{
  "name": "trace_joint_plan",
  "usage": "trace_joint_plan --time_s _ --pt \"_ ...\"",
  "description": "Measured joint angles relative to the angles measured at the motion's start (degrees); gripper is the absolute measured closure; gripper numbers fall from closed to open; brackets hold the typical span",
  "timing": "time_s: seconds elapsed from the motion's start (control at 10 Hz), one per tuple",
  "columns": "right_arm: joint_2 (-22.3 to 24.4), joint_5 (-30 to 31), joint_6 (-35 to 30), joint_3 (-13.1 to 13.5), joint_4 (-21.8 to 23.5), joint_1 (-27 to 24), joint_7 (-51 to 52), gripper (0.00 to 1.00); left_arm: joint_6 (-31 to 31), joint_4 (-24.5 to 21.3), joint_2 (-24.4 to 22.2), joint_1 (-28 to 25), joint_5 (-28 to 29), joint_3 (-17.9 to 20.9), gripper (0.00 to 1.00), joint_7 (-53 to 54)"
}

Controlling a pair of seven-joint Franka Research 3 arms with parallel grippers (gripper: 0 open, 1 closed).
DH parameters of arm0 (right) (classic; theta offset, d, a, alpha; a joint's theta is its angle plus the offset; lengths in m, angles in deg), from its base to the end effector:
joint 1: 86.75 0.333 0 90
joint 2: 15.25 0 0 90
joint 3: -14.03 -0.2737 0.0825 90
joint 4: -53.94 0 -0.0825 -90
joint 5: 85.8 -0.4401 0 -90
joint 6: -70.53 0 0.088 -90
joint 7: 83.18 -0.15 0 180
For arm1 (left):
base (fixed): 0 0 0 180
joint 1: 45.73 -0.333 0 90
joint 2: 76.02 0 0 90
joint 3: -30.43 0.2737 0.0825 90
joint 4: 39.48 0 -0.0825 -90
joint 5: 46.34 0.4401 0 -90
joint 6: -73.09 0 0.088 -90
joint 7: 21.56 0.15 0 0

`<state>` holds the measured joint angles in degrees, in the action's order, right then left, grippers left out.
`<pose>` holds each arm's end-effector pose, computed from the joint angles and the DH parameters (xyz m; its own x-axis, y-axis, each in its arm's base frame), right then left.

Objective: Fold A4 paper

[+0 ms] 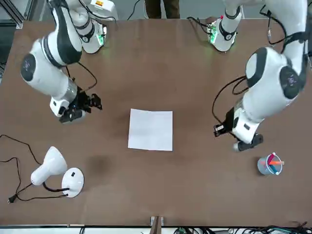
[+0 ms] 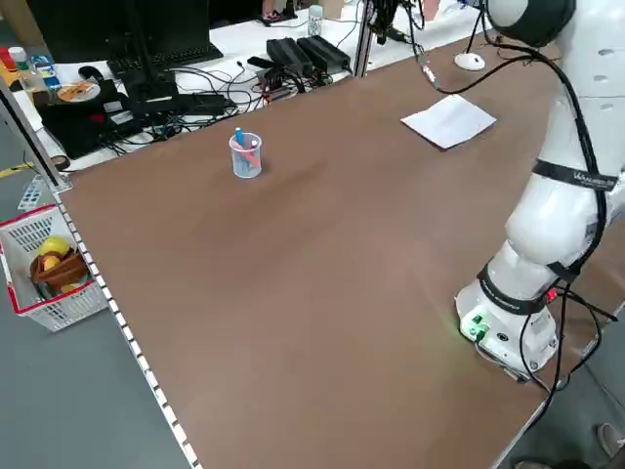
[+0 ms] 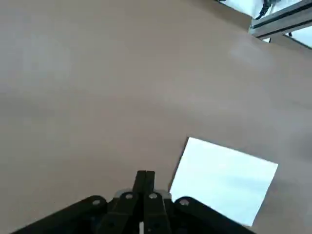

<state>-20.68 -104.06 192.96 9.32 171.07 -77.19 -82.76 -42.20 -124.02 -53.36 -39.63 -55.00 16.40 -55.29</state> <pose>0.5881 0.1754 0.2839 0.9959 0.0869 -0.0240 0.0772 -0.9593 -0.2717 0.6907 -0.2503 0.3764 0.9507 0.3099 -0.0147 0.3019 -0.9131 0.2740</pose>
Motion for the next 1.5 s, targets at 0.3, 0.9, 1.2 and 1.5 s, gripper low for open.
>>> trace_joint_plan --time_s 0.3,0.9,1.2,1.5 --pt "-3.6 -3.3 11.8 -3.5 6.7 0.2 -0.4 0.75 -9.6 -0.1 4.3 4.8 0.9 0.1 0.99 -7.8" --pt "-12.6 -11.8 18.6 -5.0 7.2 2.0 -0.5 0.94 -23.6 -0.1 14.4 11.7 11.4 0.2 0.99 -23.8" --pt "-17.2 -13.4 23.1 -6.3 7.0 2.6 -0.7 0.99 -27.5 -0.1 17.6 13.4 14.2 0.4 0.99 -28.0" --pt "-20.2 -15.5 24.7 -7.7 5.8 2.9 -0.8 0.96 -28.6 -0.2 19.7 15.4 16.7 0.5 0.99 -34.2"
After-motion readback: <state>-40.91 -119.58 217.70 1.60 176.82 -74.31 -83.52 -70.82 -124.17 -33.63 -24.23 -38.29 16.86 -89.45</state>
